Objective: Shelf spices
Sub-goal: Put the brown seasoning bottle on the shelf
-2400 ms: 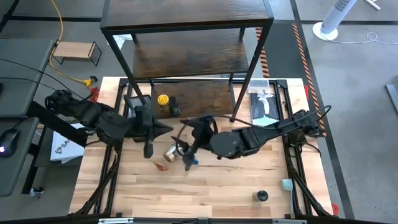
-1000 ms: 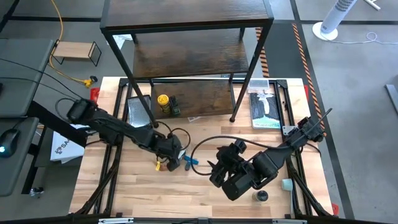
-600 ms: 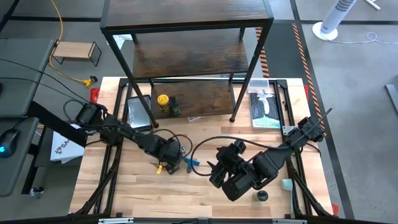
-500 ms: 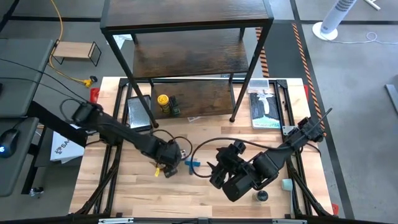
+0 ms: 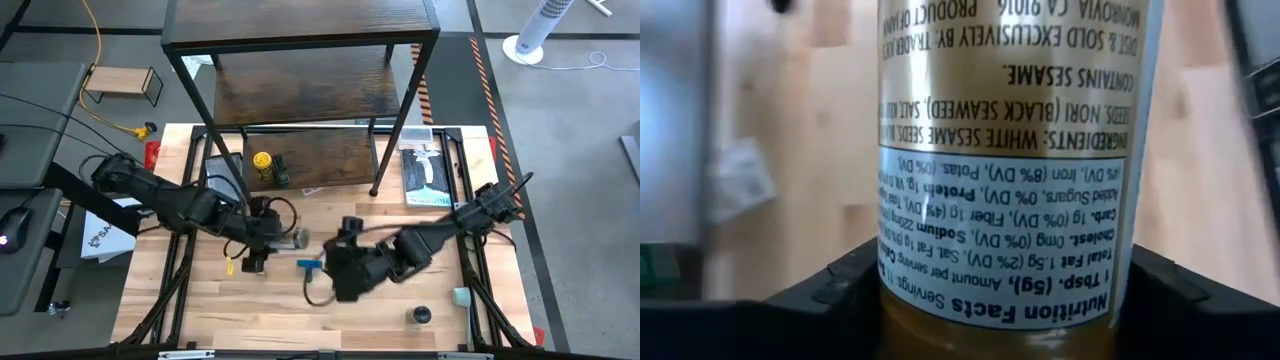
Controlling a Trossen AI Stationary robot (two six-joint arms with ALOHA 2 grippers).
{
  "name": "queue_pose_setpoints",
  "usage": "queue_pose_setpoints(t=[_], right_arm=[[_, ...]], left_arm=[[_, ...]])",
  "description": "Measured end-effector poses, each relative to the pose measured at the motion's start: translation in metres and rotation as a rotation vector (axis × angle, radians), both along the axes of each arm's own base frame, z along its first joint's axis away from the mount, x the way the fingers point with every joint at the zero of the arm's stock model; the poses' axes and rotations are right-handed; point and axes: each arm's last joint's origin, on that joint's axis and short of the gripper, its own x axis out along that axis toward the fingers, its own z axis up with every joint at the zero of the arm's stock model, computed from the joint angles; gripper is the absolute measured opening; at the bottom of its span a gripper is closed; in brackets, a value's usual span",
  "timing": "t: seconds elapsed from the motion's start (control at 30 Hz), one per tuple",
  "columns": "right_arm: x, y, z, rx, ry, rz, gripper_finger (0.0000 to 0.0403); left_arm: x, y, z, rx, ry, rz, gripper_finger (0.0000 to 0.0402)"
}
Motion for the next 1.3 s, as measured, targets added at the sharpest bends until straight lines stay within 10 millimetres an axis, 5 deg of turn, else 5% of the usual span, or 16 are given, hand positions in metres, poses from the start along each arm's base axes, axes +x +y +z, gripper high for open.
queue_pose_setpoints(t=[0.3,0.57,1.3], right_arm=[[0.018,-0.031,0.021,-0.028,-0.061,0.045,0.0291],[0.013,-0.036,0.017,-0.087,0.013,0.062,0.0291],[0.010,-0.051,0.013,-0.164,0.087,-0.028,0.0291]], left_arm=[[0.037,-0.006,-0.004,0.263,0.044,-0.003,0.0263],[0.064,-0.009,0.008,0.357,-0.026,-0.018,0.0263],[0.074,-0.011,0.028,0.391,-0.162,0.012,0.0263]])
